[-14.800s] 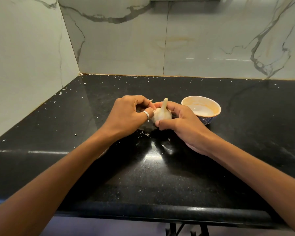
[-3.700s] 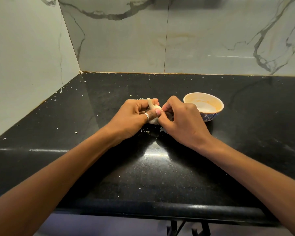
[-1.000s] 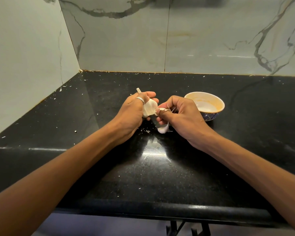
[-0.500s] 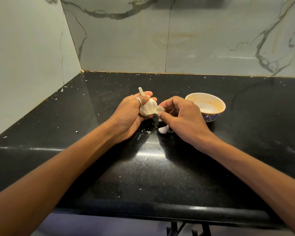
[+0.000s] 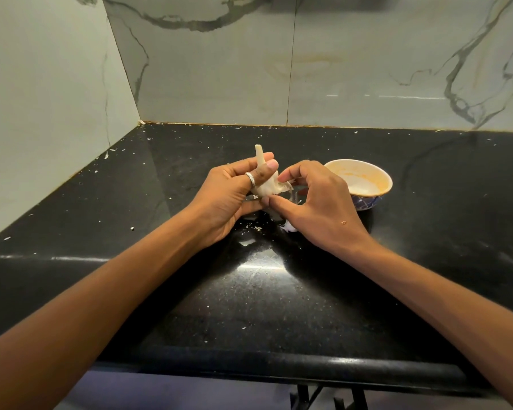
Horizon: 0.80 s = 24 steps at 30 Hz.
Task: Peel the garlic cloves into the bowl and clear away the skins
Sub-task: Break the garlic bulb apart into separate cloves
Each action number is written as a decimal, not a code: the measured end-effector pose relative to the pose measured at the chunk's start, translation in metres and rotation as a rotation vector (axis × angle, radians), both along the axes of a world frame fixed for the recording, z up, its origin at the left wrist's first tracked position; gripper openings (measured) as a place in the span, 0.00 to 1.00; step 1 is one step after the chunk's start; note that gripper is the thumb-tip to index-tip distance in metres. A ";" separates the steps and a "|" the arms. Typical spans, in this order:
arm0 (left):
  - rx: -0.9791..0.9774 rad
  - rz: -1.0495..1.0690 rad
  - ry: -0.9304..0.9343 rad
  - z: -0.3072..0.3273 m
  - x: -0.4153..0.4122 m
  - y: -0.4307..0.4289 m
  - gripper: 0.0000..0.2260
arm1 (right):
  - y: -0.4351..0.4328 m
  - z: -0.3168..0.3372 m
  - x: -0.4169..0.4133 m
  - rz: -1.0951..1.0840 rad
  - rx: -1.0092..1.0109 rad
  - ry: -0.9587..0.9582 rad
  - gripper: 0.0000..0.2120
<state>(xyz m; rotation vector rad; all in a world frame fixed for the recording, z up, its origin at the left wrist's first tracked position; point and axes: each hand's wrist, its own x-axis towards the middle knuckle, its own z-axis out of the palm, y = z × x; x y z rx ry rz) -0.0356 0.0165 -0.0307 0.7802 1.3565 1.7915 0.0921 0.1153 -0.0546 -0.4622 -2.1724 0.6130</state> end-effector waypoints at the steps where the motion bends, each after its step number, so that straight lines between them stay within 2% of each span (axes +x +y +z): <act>1: -0.001 0.000 -0.008 0.000 -0.001 0.000 0.14 | 0.000 0.000 0.000 0.002 0.004 0.007 0.14; 7: 0.013 0.002 -0.044 0.003 -0.002 -0.001 0.12 | 0.002 0.001 0.001 0.015 -0.022 0.038 0.10; 12: 0.030 -0.016 -0.032 0.003 -0.004 -0.003 0.11 | 0.003 0.003 0.002 0.047 -0.031 0.050 0.14; 15: 0.022 -0.033 -0.004 0.001 -0.003 -0.003 0.11 | 0.002 0.002 0.002 0.057 -0.014 0.065 0.15; 24: 0.041 -0.015 -0.045 -0.001 -0.002 -0.001 0.09 | 0.003 -0.001 0.003 0.040 0.098 0.110 0.10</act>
